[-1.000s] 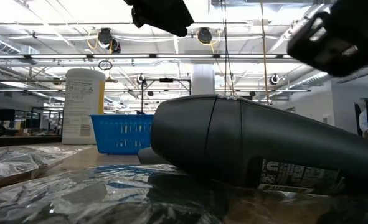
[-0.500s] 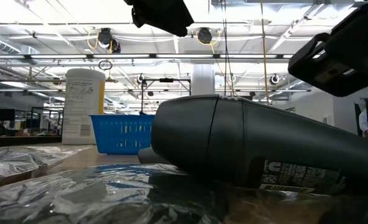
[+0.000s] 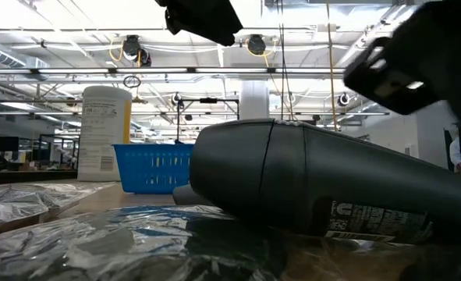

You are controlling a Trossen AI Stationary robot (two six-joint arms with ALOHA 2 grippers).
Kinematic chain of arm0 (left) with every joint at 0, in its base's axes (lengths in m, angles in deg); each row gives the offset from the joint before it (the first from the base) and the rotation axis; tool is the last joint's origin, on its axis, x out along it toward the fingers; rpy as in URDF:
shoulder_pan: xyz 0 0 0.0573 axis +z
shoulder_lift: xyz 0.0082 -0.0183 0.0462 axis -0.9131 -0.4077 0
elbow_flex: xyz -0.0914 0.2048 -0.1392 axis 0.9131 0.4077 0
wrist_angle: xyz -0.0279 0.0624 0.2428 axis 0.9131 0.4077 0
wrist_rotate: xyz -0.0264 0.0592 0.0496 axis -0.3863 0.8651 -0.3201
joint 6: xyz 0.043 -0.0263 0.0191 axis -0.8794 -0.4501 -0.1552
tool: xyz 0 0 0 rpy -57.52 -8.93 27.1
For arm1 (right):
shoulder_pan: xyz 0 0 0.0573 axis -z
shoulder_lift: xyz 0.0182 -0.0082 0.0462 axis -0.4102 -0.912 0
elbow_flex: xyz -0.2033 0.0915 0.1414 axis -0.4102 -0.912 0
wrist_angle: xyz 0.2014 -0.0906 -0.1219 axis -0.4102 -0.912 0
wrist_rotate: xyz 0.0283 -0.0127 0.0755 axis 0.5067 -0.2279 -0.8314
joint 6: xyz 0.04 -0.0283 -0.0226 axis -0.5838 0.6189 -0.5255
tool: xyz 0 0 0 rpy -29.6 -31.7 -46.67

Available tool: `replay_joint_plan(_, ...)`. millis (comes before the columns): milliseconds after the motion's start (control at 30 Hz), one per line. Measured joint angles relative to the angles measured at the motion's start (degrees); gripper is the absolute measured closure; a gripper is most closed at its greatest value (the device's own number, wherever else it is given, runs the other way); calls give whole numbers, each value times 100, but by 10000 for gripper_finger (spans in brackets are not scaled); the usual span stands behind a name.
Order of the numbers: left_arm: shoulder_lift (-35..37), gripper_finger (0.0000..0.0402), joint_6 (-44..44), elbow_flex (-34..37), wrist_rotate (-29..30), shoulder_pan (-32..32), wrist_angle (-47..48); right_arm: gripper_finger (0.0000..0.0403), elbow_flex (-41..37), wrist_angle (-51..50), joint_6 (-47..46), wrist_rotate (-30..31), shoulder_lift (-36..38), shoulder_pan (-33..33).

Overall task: Pick & Place Travel size toiletries
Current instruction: Put the toothpaste into the right yellow bin

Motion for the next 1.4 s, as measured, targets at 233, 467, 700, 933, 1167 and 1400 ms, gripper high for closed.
replay_joint_plan(233, 0, 241, 20, 0, -2, 10, 0, 261, -7, -471, 116, -10, 38, 42)
replay_joint_plan(467, 0, 241, -52, 0, -2, 10, 0, 262, -1, -403, 120, -1, 41, -5)
replay_joint_plan(700, 0, 241, -55, 0, -4, 10, 0, 262, -386, 178, 16, -17, 36, -4)
replay_joint_plan(933, 0, 241, -59, 0, -4, 10, 0, 262, -833, 615, -139, -15, 36, -10)
replay_joint_plan(1167, 0, 241, -59, 0, -4, 10, 0, 323, -920, 610, -500, 232, 43, 1)
replay_joint_plan(1400, 0, 241, -59, 0, -4, 10, 0, 352, -923, 627, -502, 110, 64, 3)
